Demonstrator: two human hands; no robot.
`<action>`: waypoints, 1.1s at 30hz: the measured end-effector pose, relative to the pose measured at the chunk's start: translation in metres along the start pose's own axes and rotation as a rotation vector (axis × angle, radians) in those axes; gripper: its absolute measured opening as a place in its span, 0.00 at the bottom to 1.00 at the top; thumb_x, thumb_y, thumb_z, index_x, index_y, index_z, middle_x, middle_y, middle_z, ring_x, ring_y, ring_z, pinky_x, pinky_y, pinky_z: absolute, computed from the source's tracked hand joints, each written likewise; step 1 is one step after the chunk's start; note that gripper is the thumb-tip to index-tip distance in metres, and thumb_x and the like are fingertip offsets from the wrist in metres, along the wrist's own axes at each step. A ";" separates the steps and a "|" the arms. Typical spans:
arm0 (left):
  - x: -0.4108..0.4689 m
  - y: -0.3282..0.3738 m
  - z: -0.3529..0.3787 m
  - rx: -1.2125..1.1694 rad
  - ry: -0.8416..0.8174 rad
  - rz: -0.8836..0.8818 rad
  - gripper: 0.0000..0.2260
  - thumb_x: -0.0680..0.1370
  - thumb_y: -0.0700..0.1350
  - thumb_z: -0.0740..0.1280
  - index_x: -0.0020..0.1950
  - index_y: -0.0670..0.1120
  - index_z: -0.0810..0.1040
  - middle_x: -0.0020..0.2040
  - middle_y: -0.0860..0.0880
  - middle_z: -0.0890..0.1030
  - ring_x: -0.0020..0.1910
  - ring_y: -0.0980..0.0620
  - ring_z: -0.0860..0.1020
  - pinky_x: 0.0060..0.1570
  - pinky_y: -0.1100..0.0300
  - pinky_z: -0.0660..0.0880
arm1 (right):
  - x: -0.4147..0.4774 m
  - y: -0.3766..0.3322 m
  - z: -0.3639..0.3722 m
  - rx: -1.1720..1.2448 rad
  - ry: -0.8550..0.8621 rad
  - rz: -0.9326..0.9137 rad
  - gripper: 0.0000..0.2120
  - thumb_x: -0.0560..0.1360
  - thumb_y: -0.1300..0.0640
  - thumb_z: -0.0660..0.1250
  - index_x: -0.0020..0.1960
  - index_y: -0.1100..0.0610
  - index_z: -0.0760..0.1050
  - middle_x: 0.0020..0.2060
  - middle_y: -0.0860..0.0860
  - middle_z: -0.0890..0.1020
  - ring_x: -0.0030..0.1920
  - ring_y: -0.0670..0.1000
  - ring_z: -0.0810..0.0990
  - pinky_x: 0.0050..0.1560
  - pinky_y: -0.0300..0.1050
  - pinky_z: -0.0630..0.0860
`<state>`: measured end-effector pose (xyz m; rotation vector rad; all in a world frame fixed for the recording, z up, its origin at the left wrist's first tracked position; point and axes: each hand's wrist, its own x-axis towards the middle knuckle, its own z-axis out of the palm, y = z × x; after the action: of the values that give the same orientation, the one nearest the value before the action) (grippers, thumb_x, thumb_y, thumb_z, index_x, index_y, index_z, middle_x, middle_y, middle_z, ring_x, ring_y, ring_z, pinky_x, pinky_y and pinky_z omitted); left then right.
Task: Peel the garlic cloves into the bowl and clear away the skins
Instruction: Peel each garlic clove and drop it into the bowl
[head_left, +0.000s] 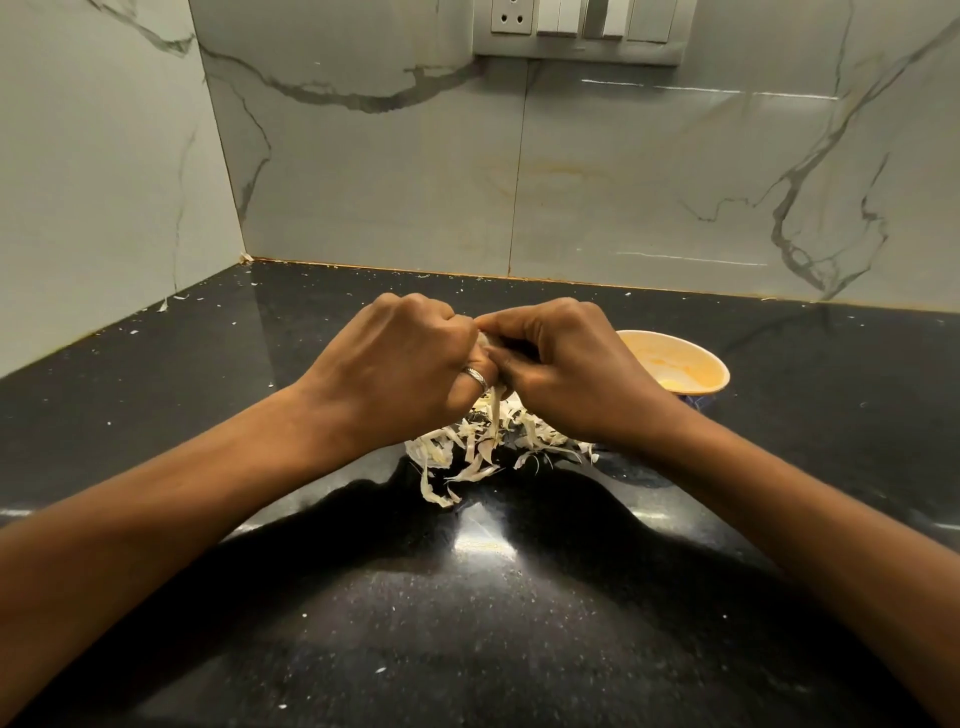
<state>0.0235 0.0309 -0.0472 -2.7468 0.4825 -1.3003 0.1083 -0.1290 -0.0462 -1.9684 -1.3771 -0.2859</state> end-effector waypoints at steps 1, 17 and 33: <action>0.000 0.000 0.001 0.002 0.007 -0.013 0.15 0.74 0.46 0.59 0.29 0.42 0.70 0.24 0.45 0.70 0.25 0.50 0.59 0.28 0.61 0.63 | 0.000 0.000 0.000 0.005 0.010 0.006 0.09 0.80 0.61 0.64 0.49 0.62 0.83 0.36 0.59 0.83 0.41 0.62 0.81 0.41 0.58 0.78; 0.004 -0.002 -0.002 -0.212 -0.029 -0.307 0.16 0.79 0.51 0.60 0.37 0.46 0.79 0.26 0.57 0.71 0.25 0.59 0.69 0.29 0.66 0.60 | 0.004 -0.001 -0.003 0.278 0.121 0.233 0.06 0.81 0.60 0.69 0.54 0.57 0.84 0.41 0.52 0.86 0.42 0.50 0.85 0.44 0.48 0.83; 0.007 0.007 0.002 -0.918 -0.178 -0.658 0.14 0.77 0.37 0.72 0.62 0.46 0.80 0.48 0.50 0.86 0.47 0.52 0.86 0.46 0.53 0.84 | 0.002 0.002 -0.006 0.403 0.250 0.340 0.07 0.75 0.59 0.76 0.52 0.57 0.82 0.44 0.53 0.86 0.47 0.52 0.86 0.50 0.53 0.85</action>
<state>0.0278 0.0217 -0.0448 -4.0023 0.1637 -1.0459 0.1123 -0.1321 -0.0417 -1.7208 -0.8453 -0.0815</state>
